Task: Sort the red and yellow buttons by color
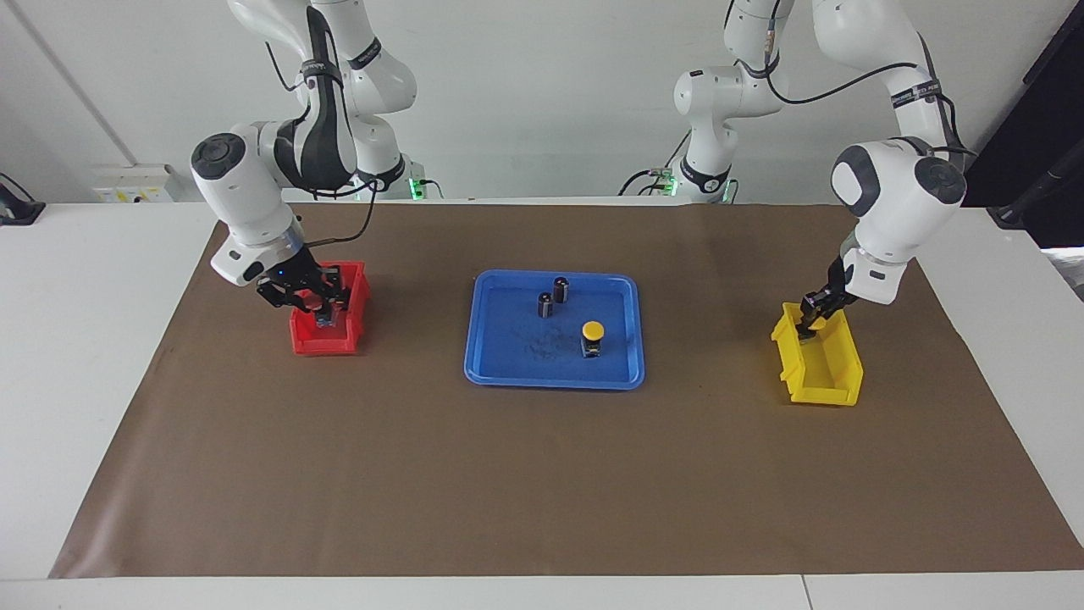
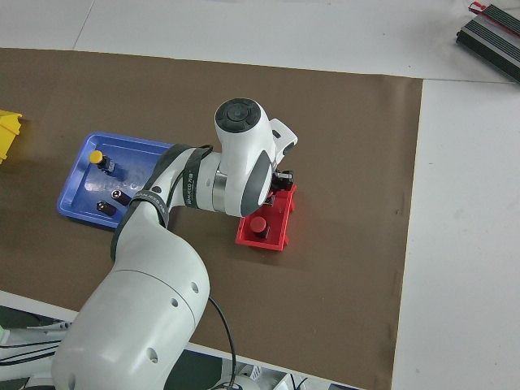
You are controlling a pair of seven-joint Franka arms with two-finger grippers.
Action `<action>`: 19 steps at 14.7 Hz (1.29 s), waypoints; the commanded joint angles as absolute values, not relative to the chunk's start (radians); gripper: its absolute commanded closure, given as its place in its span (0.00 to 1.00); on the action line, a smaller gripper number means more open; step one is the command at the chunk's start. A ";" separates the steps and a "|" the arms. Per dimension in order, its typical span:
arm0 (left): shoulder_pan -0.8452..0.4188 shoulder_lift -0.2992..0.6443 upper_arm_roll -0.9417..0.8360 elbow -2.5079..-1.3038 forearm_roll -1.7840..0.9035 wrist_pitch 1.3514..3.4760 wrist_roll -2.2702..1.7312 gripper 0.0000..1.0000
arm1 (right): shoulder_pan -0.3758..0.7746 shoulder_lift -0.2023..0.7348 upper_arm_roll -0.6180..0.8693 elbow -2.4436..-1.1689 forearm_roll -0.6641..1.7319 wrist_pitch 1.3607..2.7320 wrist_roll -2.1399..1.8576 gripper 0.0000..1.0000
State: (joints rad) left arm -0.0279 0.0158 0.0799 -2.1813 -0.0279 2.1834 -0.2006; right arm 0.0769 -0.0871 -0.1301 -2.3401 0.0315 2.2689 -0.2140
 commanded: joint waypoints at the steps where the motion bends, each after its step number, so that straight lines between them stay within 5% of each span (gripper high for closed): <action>1: -0.011 -0.002 0.081 -2.209 -0.012 2.217 -0.178 0.99 | 0.063 -0.088 -0.120 -2.391 0.032 2.327 -0.236 0.81; 6: -0.018 0.032 0.080 -2.218 -0.012 2.269 -0.190 0.99 | 0.063 -0.068 -0.120 -2.407 0.032 2.361 -0.236 0.77; 8: -0.018 0.032 0.080 -2.229 -0.012 2.273 -0.186 0.98 | 0.066 -0.067 -0.120 -2.405 0.032 2.359 -0.236 0.46; 9: -0.017 0.032 0.080 -2.227 -0.012 2.272 -0.183 0.86 | 0.064 -0.066 -0.120 -2.401 0.032 2.353 -0.238 0.34; 11: -0.017 0.037 0.080 -2.203 -0.012 2.258 -0.190 0.35 | 0.061 -0.060 -0.121 -2.369 0.028 2.324 -0.242 0.27; 12: -0.017 0.038 0.080 -2.168 -0.012 2.231 -0.192 0.20 | 0.058 -0.048 -0.121 -2.334 0.020 2.283 -0.247 0.25; 15: -0.011 0.040 0.081 -1.982 -0.012 1.992 -0.179 0.00 | 0.055 -0.034 -0.121 -2.199 0.018 2.146 -0.247 0.17; 17: -0.011 0.012 0.083 -1.948 -0.012 1.927 -0.183 0.00 | 0.060 -0.043 -0.120 -2.102 0.018 2.059 -0.242 0.00; 19: -0.031 -0.023 0.077 -1.957 -0.012 1.936 -0.202 0.00 | 0.063 -0.046 -0.120 -1.960 0.020 1.903 -0.229 0.00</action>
